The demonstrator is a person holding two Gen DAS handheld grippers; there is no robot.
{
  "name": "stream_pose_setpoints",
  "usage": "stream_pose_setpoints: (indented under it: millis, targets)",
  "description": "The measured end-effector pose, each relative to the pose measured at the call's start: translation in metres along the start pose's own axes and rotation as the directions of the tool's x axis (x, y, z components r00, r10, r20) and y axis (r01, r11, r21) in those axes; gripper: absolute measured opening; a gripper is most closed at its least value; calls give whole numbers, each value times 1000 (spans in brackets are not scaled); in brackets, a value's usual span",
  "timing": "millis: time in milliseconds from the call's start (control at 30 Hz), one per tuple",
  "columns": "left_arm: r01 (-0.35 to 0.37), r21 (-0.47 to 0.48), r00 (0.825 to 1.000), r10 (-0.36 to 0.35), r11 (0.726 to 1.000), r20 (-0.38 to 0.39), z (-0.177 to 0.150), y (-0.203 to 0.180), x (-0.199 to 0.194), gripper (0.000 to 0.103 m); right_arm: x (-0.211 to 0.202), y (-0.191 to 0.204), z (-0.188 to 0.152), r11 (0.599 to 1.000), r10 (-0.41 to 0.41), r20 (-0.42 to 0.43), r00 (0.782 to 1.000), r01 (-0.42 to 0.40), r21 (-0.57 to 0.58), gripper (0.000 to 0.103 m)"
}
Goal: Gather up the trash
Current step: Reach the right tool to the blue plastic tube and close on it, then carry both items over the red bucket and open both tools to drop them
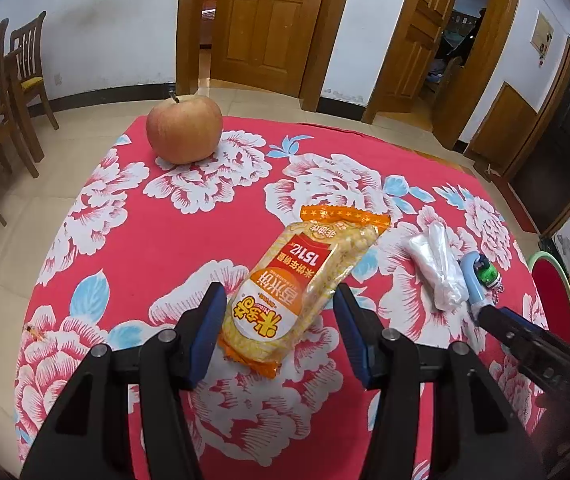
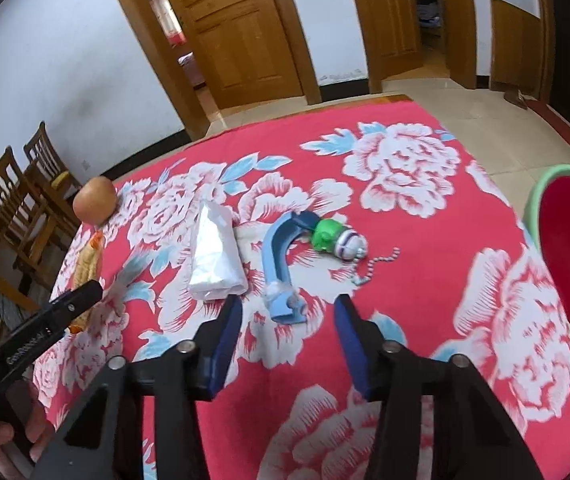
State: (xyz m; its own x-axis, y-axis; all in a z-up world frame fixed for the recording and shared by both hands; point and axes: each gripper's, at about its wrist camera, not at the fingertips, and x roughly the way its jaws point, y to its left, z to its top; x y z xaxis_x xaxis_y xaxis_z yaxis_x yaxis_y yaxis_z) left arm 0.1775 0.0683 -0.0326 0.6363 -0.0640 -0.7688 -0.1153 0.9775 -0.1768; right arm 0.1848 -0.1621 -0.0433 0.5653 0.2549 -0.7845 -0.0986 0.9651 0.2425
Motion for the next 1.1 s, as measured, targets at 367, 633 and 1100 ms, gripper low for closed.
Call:
stream_pose_setpoints:
  millis: [367, 633, 1100]
  targets:
    - [16, 6, 1000, -16, 1000, 7, 0, -3, -2, 55, 7, 7, -3, 999, 8, 14, 1000, -8, -42, 24]
    - [15, 22, 1000, -15, 1000, 14, -3, -8, -4, 55, -28, 3, -19, 996, 92, 59, 994, -91, -20, 24]
    - [48, 123, 998, -52, 991, 24, -11, -37, -7, 55, -96, -44, -48, 997, 35, 183, 982, -48, 67, 24]
